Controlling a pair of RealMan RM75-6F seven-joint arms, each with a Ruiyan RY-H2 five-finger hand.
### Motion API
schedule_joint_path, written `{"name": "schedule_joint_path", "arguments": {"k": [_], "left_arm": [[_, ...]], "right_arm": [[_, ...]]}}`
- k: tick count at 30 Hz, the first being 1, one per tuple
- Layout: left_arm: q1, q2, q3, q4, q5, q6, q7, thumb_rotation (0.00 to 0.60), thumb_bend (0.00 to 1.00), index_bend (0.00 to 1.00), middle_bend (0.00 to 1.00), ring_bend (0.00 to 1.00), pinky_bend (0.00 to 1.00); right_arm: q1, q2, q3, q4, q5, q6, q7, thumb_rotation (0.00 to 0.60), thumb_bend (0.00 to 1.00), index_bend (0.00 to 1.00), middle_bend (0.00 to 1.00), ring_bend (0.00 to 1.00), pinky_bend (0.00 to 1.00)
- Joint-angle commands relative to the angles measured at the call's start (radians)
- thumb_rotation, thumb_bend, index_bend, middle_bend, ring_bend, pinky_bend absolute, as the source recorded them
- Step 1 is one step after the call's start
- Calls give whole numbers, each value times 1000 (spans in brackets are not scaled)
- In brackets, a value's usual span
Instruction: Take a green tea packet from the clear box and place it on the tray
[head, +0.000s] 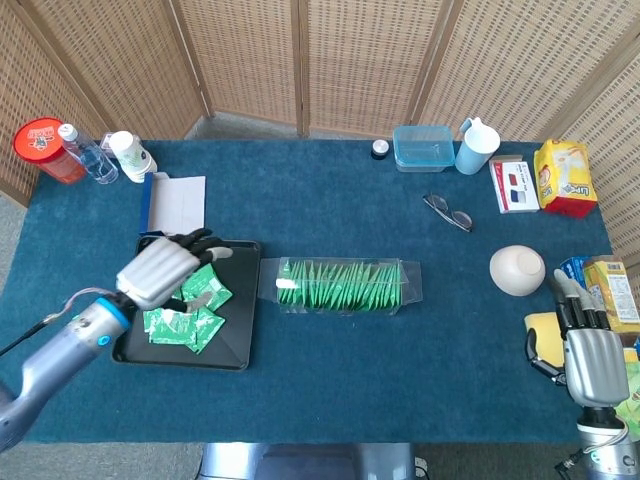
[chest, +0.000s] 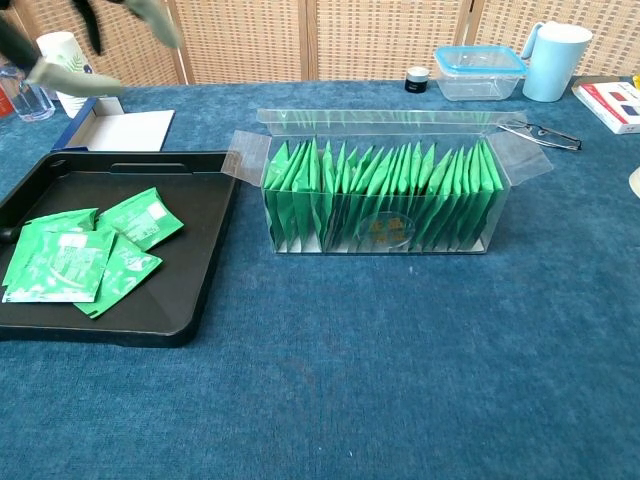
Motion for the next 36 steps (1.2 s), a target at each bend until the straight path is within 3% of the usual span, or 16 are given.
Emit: {"name": "schedule_joint_path", "arguments": {"k": [1, 6, 15, 29, 36], "left_arm": [[-57, -45, -12, 15, -42, -37, 62, 396, 313, 172, 162, 90, 297], [-109, -103, 1, 30, -77, -41, 165, 384, 311, 167, 147, 83, 297], [-205, -232, 27, 73, -232, -24, 333, 383, 311, 167, 147, 82, 297], [-354, -363, 26, 127, -457, 18, 454, 381, 320, 206, 147, 82, 297], [-402, -401, 25, 169, -535, 26, 453, 375, 497, 270, 147, 83, 297]], "right_arm": [[-4, 0, 0, 0, -1, 4, 2, 259, 583, 0, 85, 91, 166], [-8, -8, -1, 5, 3, 5, 4, 262, 583, 0, 85, 91, 166], [-8, -13, 5, 17, 8, 2, 14, 265, 583, 0, 85, 91, 166], [-14, -34, 5, 57, 20, 0, 63, 266, 583, 0, 85, 91, 166], [-30, -34, -1, 73, 30, 7, 87, 266, 583, 0, 85, 91, 166]]}}
